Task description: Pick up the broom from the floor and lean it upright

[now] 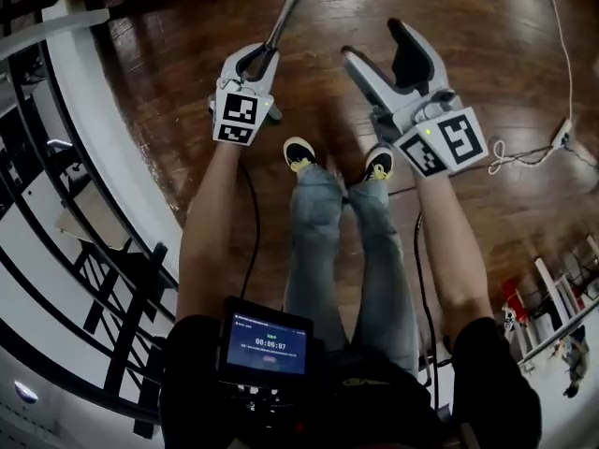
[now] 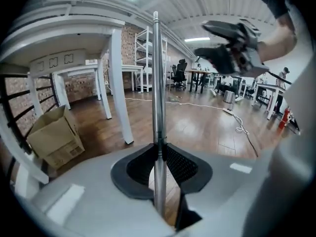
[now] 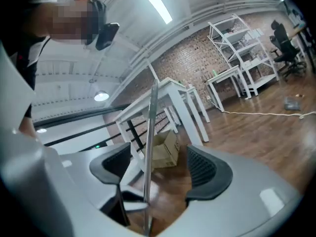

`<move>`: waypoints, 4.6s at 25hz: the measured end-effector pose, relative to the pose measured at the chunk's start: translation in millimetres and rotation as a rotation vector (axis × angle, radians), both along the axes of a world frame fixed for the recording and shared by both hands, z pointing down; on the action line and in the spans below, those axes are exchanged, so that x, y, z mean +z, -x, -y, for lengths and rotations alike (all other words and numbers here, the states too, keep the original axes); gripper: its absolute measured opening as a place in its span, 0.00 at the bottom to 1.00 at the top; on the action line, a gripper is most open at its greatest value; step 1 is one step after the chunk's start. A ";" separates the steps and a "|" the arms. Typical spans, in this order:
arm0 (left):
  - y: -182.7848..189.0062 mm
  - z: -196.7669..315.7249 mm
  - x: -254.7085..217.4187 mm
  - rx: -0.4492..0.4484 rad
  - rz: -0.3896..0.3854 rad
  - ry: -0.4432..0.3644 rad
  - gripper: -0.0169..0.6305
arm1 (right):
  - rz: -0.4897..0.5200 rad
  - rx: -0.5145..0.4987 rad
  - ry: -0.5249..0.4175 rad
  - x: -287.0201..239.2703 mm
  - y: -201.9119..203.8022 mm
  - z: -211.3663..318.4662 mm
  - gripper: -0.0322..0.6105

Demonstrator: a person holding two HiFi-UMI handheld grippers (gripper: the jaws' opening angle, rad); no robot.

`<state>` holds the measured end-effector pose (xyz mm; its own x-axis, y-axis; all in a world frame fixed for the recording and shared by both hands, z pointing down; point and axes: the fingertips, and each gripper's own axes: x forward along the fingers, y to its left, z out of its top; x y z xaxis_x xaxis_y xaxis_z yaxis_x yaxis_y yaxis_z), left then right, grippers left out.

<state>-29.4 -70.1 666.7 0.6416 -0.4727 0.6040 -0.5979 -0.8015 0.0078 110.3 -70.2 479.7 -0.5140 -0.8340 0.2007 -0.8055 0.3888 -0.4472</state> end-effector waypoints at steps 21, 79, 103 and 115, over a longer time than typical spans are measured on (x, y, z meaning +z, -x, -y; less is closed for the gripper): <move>83.0 124.7 -67.2 -0.420 -0.120 0.096 0.17 | 0.016 -0.664 -0.225 -108.1 273.9 199.8 0.05; 103.5 -62.4 -566.5 -0.464 -0.331 -0.339 0.05 | -0.092 -0.622 -0.272 -366.2 173.4 -45.3 0.15; 84.2 -238.2 -633.3 -0.406 -0.414 -0.453 0.05 | -0.017 -0.555 -0.330 -431.5 212.8 -237.1 0.05; 90.0 -281.1 -657.6 -0.415 -0.428 -0.519 0.04 | -0.032 -0.524 -0.405 -455.5 216.5 -276.3 0.05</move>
